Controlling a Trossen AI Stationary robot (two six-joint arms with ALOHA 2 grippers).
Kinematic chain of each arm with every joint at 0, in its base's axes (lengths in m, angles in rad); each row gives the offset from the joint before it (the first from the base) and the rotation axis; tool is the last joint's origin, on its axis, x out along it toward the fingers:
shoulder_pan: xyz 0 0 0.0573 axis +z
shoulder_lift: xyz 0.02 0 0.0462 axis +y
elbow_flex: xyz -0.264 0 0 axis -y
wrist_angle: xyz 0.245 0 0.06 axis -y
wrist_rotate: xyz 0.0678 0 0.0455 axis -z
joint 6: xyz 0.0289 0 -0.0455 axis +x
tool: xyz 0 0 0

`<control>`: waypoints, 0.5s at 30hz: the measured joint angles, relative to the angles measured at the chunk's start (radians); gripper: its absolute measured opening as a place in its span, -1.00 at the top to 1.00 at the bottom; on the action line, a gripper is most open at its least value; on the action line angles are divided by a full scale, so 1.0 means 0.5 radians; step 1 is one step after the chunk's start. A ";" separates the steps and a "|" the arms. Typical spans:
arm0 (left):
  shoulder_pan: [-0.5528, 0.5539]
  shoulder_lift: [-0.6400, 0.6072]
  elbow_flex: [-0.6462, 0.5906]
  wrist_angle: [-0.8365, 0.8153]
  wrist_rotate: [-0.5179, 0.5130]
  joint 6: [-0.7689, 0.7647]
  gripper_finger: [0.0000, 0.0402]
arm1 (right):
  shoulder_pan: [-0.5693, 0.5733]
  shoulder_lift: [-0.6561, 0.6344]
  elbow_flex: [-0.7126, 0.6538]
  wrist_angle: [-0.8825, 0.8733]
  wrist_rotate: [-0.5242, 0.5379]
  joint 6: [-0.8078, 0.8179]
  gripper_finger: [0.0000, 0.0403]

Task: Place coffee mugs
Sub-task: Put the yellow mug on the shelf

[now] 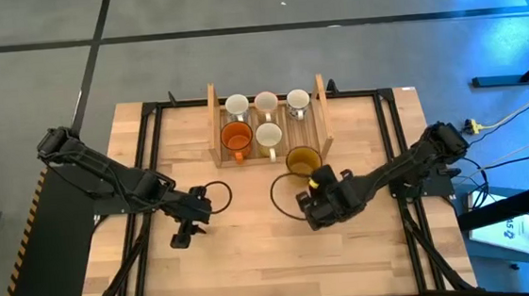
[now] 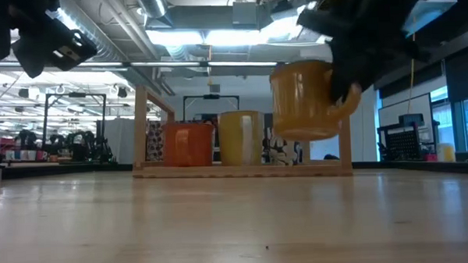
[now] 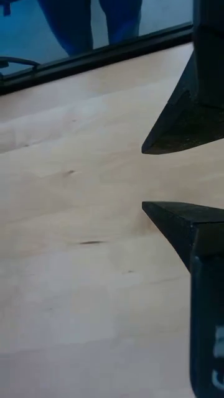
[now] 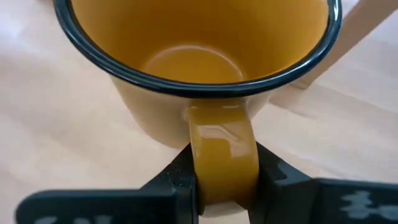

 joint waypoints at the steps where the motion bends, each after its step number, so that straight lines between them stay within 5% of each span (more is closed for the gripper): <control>1: 0.000 0.000 0.000 0.000 -0.007 0.001 0.36 | -0.028 0.007 -0.002 0.043 0.007 0.004 0.68; 15: 0.000 0.003 0.000 -0.034 -0.010 0.002 0.36 | -0.410 0.101 -0.001 0.135 0.173 0.032 0.68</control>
